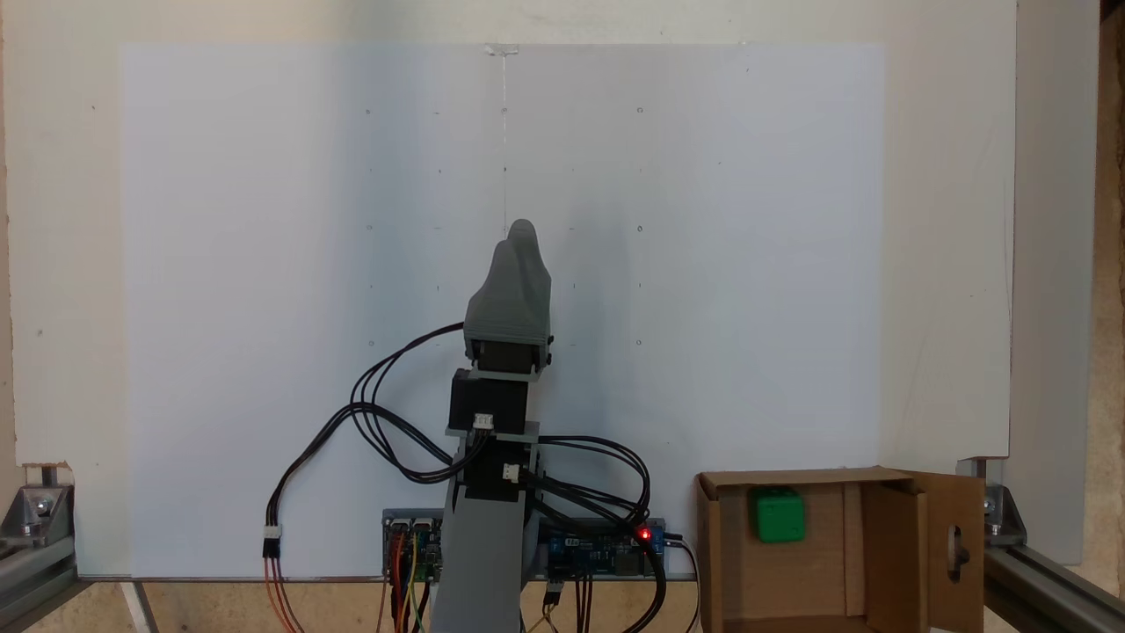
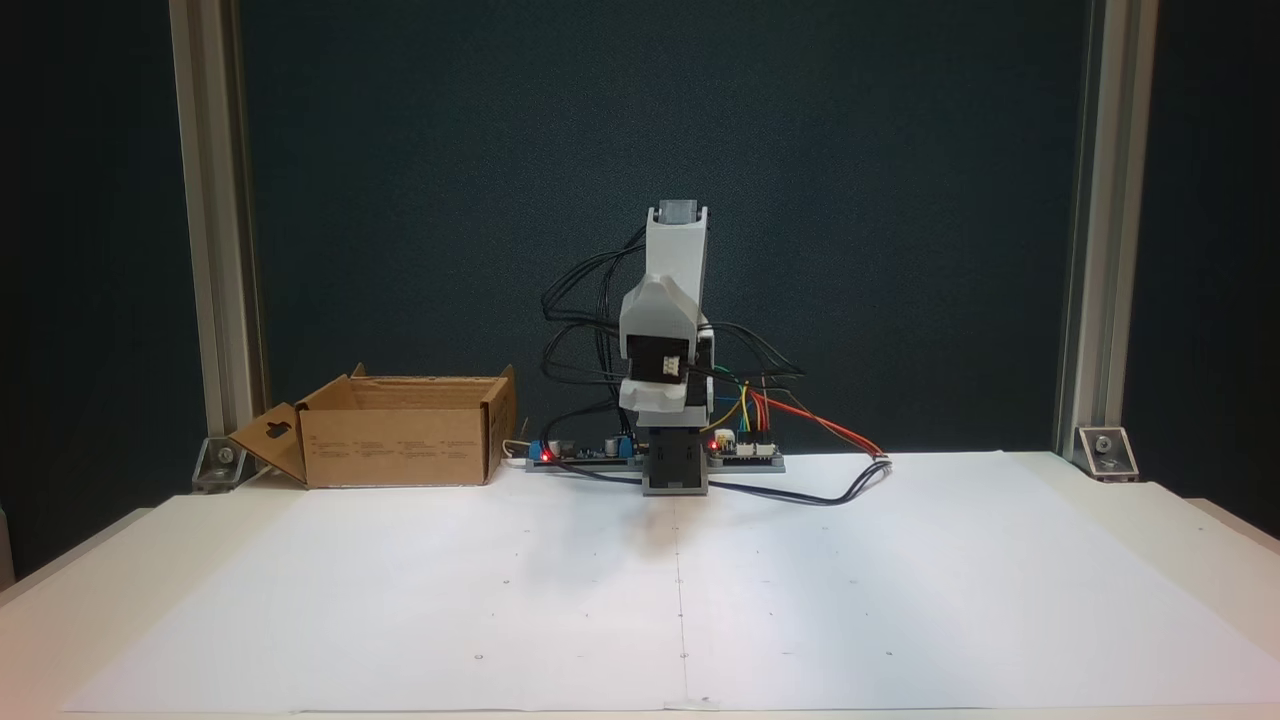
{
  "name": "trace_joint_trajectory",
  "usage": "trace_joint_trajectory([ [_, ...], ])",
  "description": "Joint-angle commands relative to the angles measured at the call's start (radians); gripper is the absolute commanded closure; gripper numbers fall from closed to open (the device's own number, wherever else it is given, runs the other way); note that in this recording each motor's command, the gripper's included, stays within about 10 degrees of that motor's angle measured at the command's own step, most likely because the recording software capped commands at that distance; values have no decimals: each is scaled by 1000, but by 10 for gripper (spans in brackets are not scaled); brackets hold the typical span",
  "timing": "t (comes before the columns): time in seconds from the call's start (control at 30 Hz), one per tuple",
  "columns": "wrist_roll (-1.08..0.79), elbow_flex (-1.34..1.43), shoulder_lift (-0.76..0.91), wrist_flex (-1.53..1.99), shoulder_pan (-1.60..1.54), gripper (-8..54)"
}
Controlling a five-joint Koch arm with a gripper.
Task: Grasp a green dice and put it in the bin.
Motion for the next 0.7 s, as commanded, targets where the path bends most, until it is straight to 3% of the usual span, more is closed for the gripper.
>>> trace_joint_trajectory([
  [0.0, 37, 11, 110, -87, 5, 22],
  [0.67, 38, 97, 106, -140, -81, 11],
])
